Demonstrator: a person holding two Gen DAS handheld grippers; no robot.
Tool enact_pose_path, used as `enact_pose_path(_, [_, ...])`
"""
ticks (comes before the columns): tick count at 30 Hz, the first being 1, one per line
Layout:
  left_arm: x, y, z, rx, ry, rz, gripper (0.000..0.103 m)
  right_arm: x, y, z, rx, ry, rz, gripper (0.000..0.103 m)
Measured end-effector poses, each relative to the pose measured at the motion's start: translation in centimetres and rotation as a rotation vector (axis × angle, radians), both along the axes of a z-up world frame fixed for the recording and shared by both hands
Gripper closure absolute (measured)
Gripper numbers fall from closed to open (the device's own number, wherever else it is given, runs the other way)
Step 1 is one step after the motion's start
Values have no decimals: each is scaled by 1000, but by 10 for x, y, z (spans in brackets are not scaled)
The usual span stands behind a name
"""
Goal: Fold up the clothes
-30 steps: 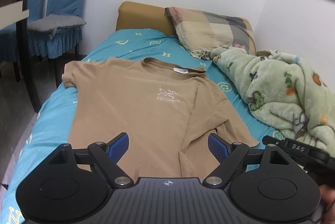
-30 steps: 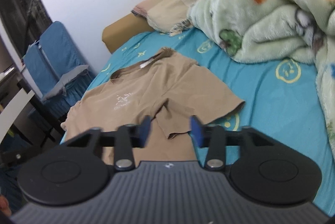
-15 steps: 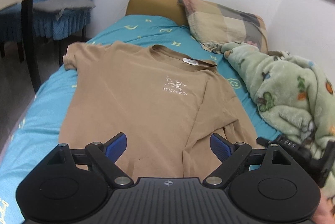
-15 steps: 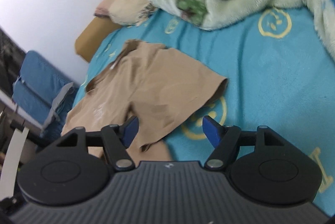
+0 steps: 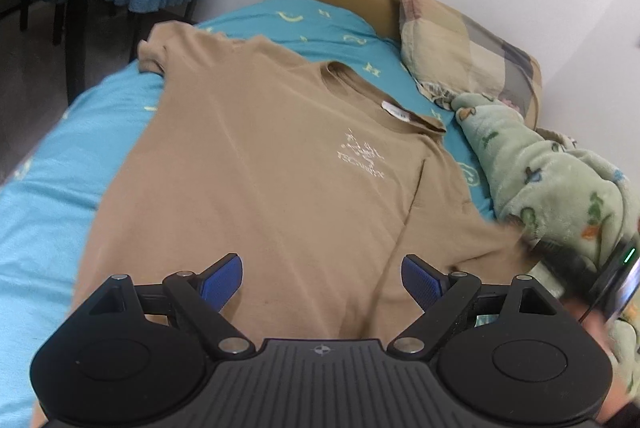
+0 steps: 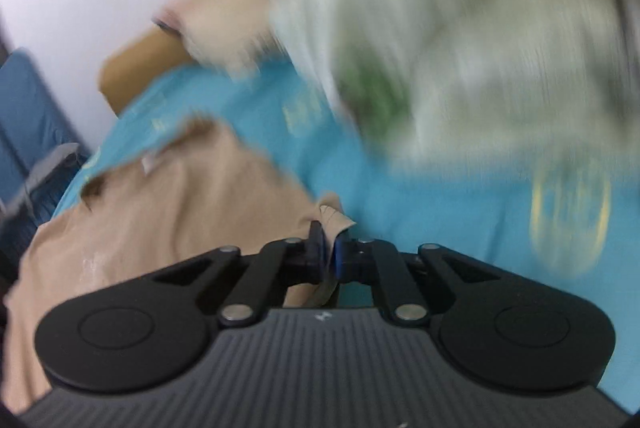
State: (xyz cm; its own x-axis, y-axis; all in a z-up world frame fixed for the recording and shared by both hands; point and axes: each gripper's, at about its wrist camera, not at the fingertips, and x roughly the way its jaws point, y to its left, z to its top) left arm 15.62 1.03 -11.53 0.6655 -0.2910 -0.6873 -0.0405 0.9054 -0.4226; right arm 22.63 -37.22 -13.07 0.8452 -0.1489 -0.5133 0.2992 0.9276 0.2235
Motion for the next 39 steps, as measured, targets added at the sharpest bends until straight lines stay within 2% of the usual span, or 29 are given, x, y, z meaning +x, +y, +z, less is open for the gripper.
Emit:
enact_pose_path(3, [7, -13, -6, -5, 1, -36, 15, 21, -8, 51, -235, -47, 9, 95])
enact_pose_path(5, [11, -21, -9, -5, -1, -71, 15, 40, -19, 74, -346, -64, -2, 95])
enact_pose_path(8, [14, -35, -15, 23, -1, -117, 15, 75, -34, 75, -460, 5, -4, 95])
enact_pose_path(11, [18, -44, -21, 52, 13, -143, 15, 97, -39, 61, -486, 39, 4, 90])
enact_pose_path(12, [19, -45, -22, 52, 18, -149, 15, 95, -38, 58, -470, 25, 11, 85])
enact_pose_path(14, [20, -46, -24, 54, 20, -159, 15, 90, -37, 54, -429, -6, 30, 63])
enact_pose_path(16, [18, -48, -23, 59, 16, -170, 15, 86, -32, 52, -391, -30, 57, 23])
enact_pose_path(17, [17, -49, -23, 62, 14, -176, 15, 79, -27, 52, -378, -32, 71, 17])
enact_pose_path(20, [13, -52, -19, 67, -7, -206, 15, 51, -12, 55, -306, -11, 92, 15])
enact_pose_path(23, [4, -52, -14, 73, -27, -236, 15, -1, -1, 62, -186, -19, 96, 15])
enact_pose_path(29, [-18, -55, 0, 55, -64, -307, 16, -144, 21, 75, 51, -11, 1, 15])
enact_pose_path(31, [-29, -57, 5, 35, -70, -356, 16, -189, 30, 82, 96, -10, -10, 15])
enact_pose_path(35, [-57, -68, 9, 2, -66, -469, 16, -264, 40, 90, 176, -102, -49, 15])
enact_pose_path(39, [-91, -82, 7, -27, -40, -592, 16, -299, 38, 92, 224, -152, -88, 15])
